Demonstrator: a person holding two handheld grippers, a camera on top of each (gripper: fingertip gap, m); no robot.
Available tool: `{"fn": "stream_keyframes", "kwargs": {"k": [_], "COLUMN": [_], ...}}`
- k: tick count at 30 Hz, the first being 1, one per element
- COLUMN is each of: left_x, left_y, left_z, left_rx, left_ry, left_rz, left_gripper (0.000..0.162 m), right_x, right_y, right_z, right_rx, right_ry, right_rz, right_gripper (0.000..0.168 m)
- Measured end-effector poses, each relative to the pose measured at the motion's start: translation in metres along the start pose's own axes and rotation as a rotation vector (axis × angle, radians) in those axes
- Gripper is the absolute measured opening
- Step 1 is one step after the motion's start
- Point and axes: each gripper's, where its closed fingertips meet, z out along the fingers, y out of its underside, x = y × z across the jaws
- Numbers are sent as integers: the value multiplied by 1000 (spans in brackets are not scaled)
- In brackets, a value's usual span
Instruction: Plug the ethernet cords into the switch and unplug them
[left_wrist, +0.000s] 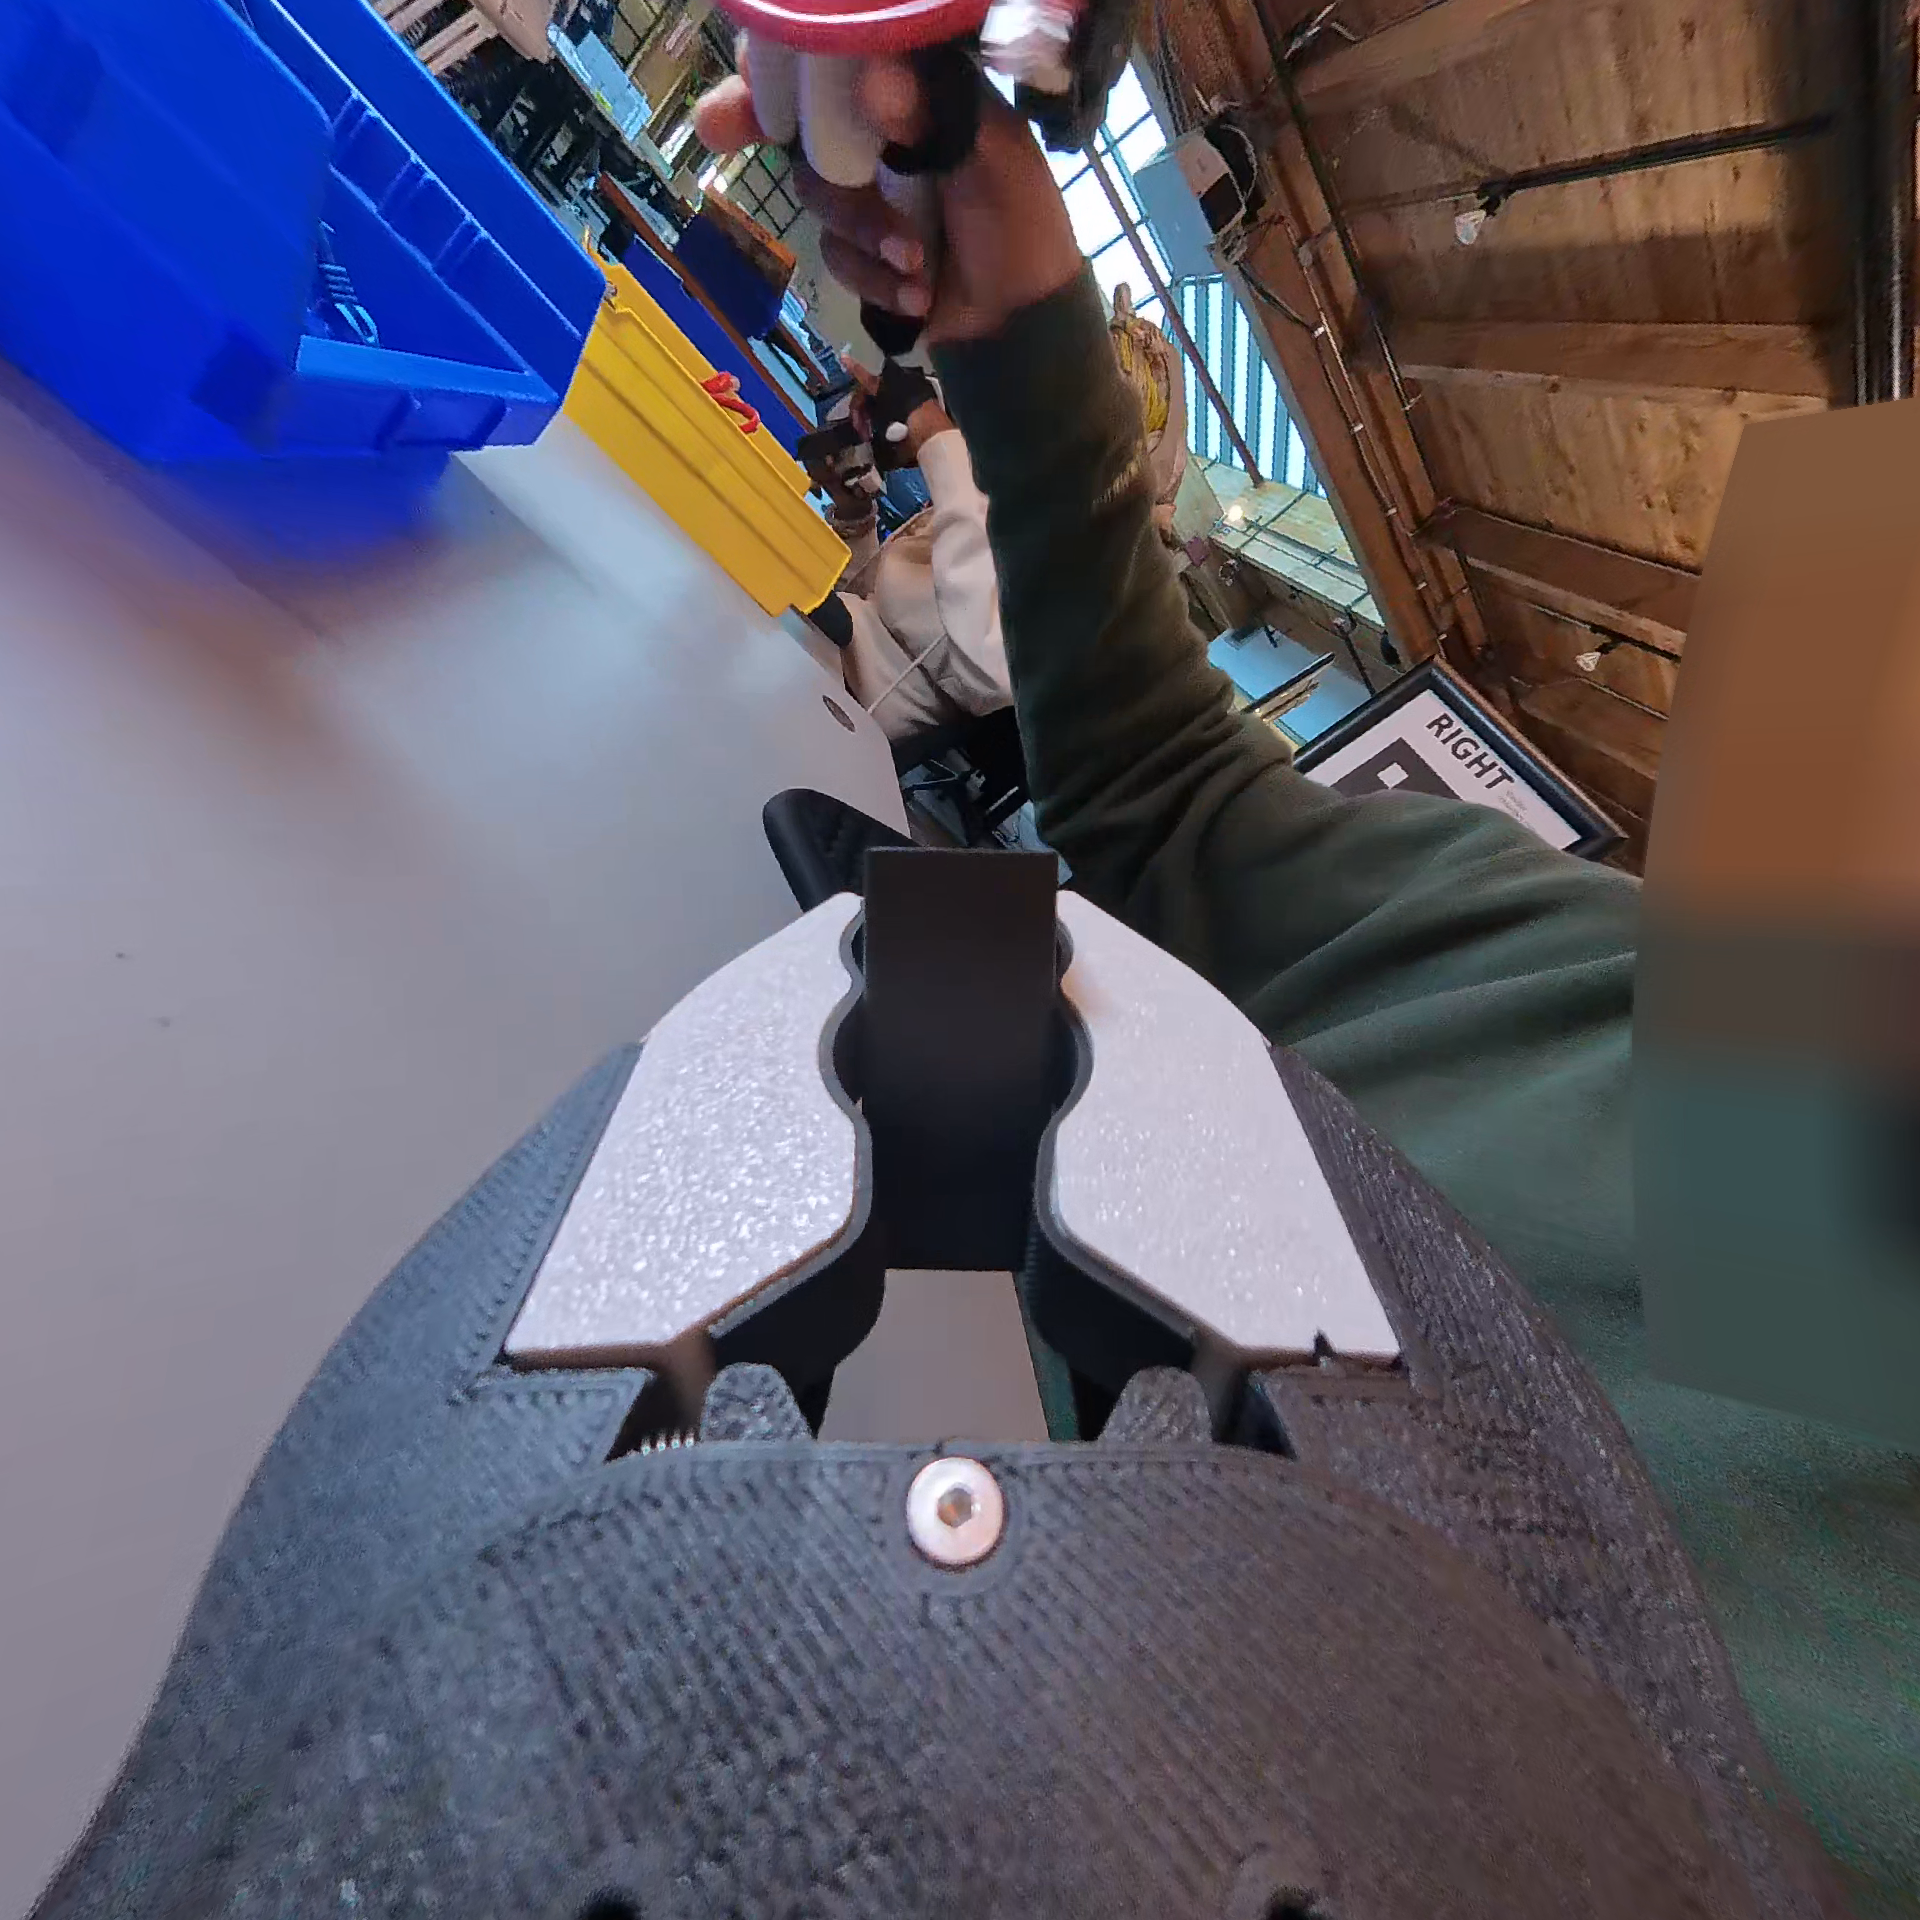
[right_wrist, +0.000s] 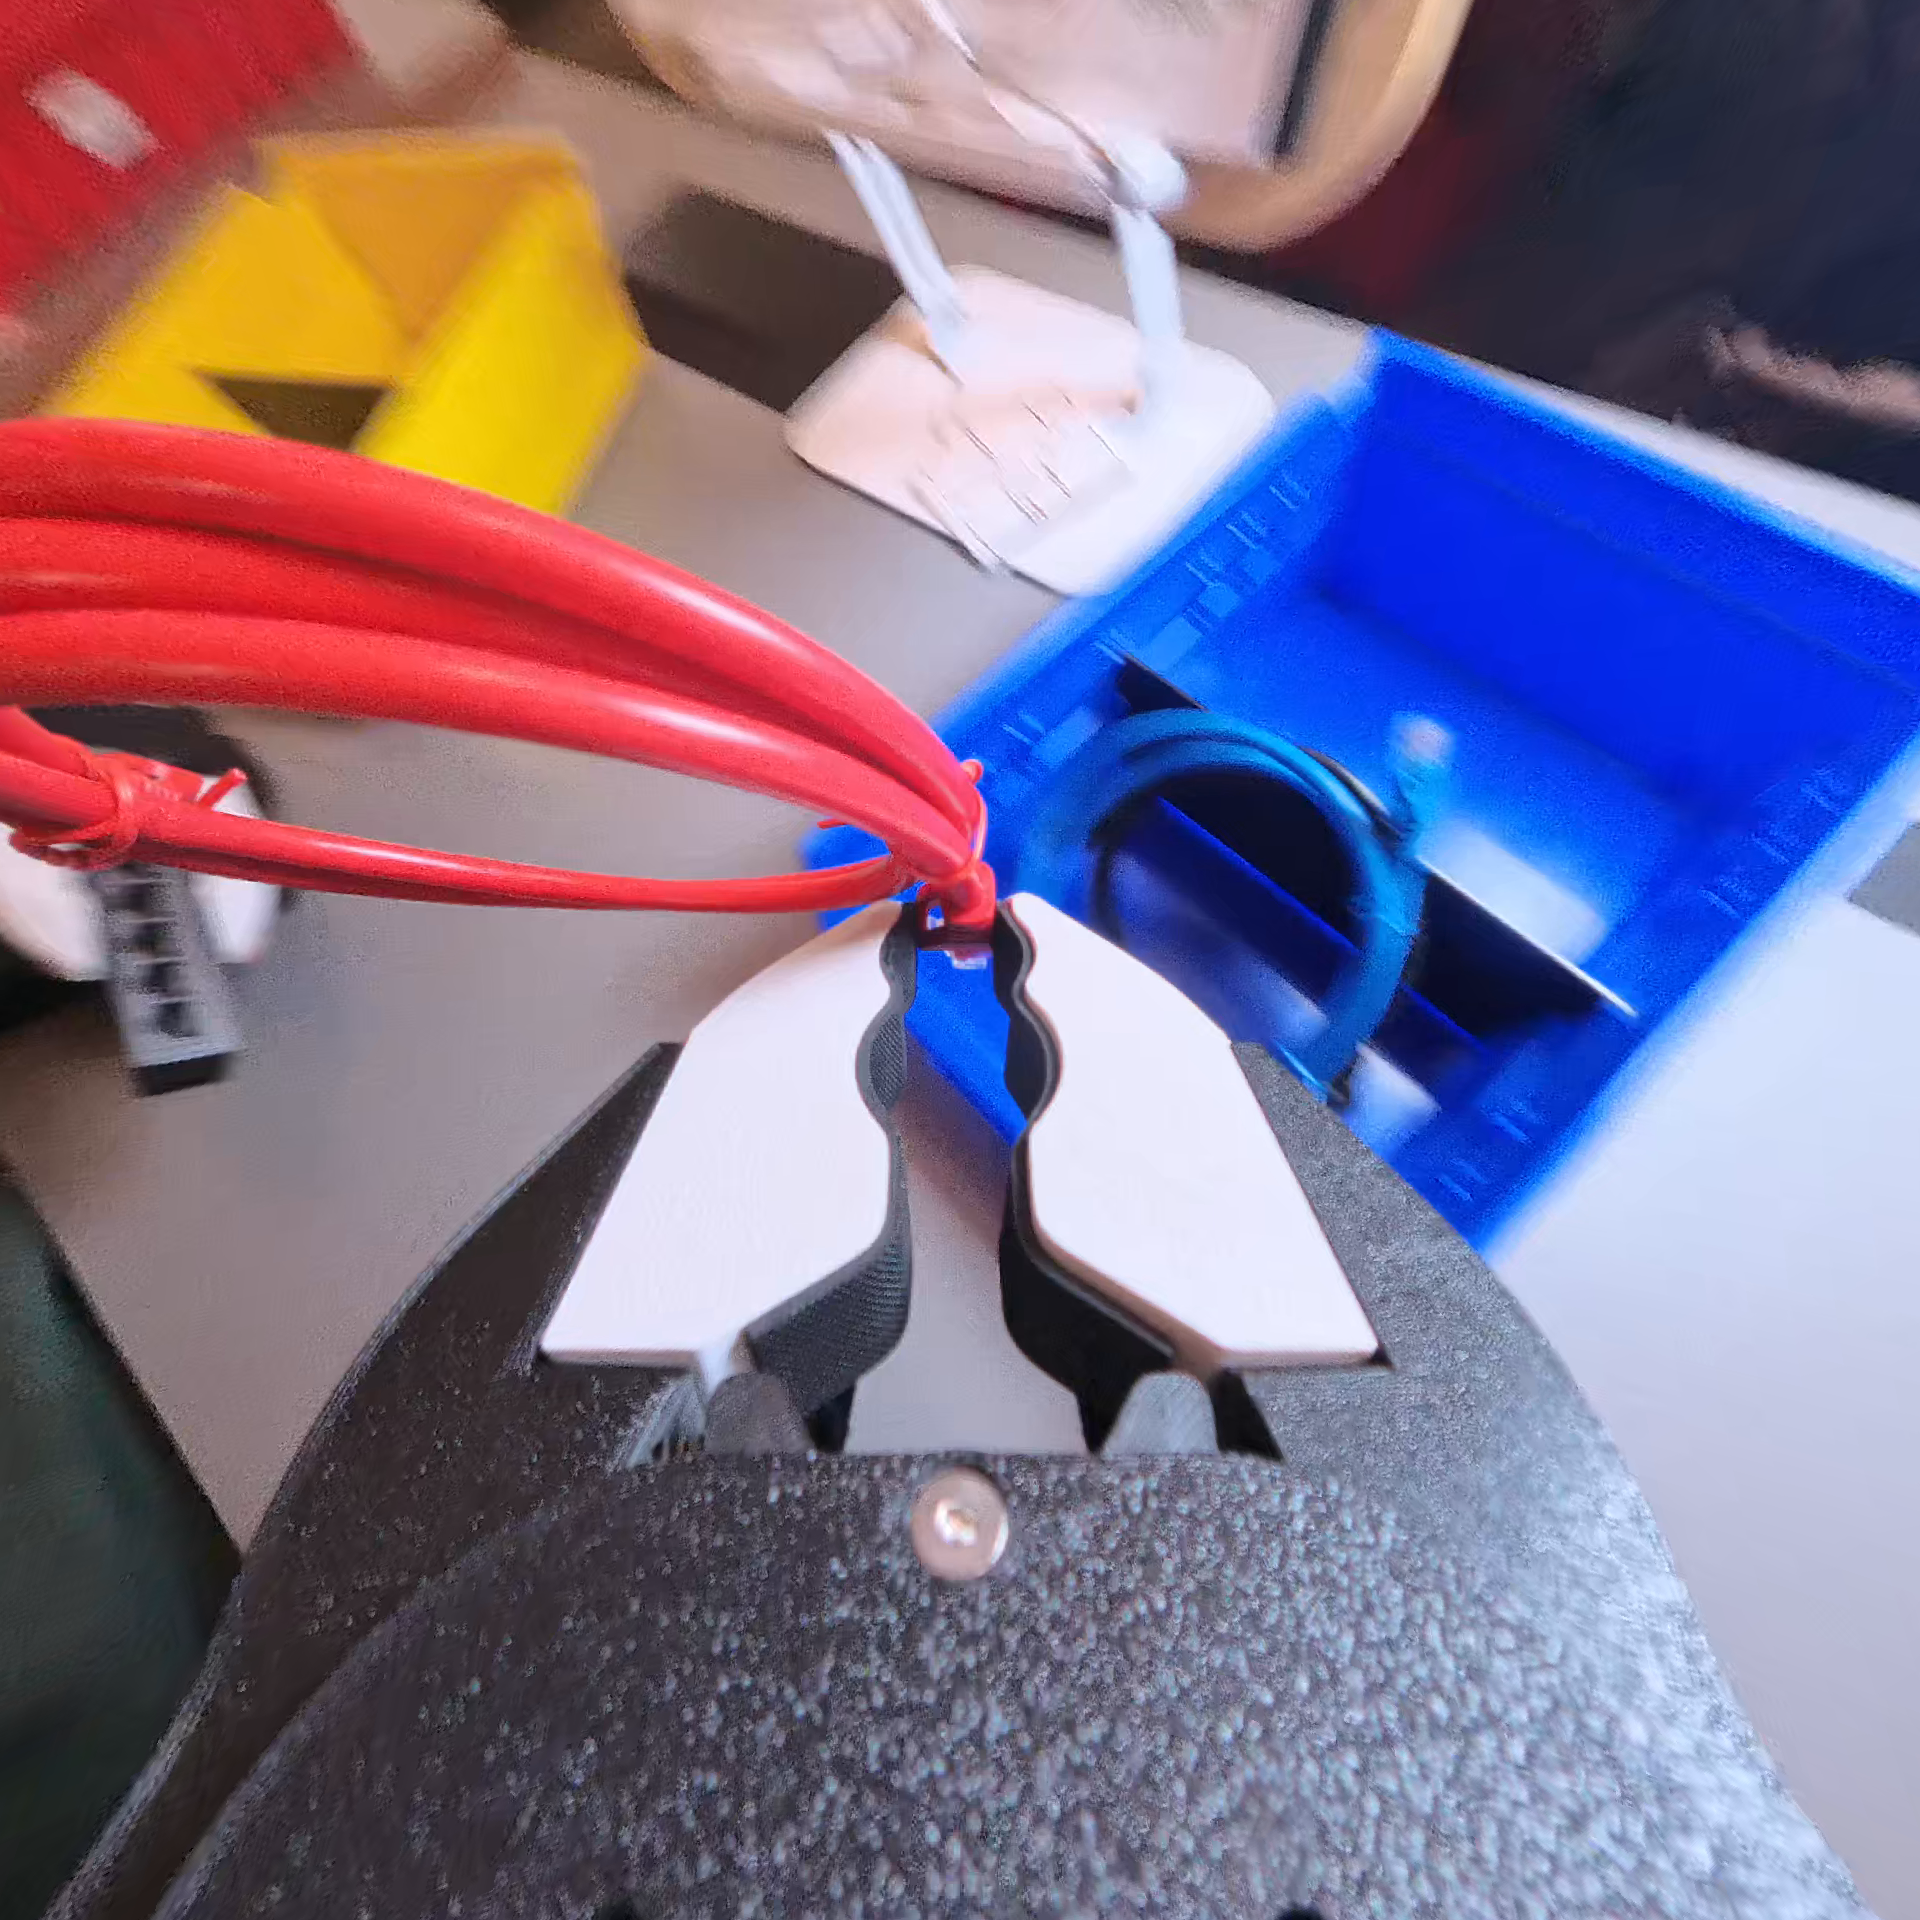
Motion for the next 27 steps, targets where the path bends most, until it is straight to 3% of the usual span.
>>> {"fn": "stream_keyframes", "kwargs": {"k": [4, 7, 8, 10, 13, 15, 18, 22, 24, 27], "left_x": [2, -1, -4, -9, -16, -19, -16, -7, -1, 16], "left_y": [6, 13, 15, 15, 10, 5, -2, -10, -12, -17], "left_z": [6, 9, 9, 8, 4, 2, 1, -2, -1, 0], "left_rx": [-28, -53, -56, -50, -27, -9, 27, 73, 84, 136], "left_ry": [7, -6, -16, -30, -56, -72, -65, -56, -36, 35], "left_rz": [5, 11, 15, 15, 32, 49, 70, 106, 143, 213], "left_gripper": [29, 29, 29, 29, 29, 29, 29, 29, 29, 29], "right_x": [85, 106, 113, 124, 118, 79, -36, -185, -229, -260], "right_y": [41, 73, 77, 74, 39, 11, -5, 46, 76, 97], "right_z": [8, 33, 39, 46, 48, 56, 68, 76, 83, 94], "right_rx": [-363, -616, -675, -733, -607, -422, -161, -58, -59, -28], "right_ry": [272, 333, 381, 487, 581, 491, 121, -311, -433, -532], "right_rz": [102, 110, 60, -70, -248, -323, -401, -522, -512, -396], "right_gripper": [14, 15, 23, 40, 64, 67, 62, 62, 63, 62]}}
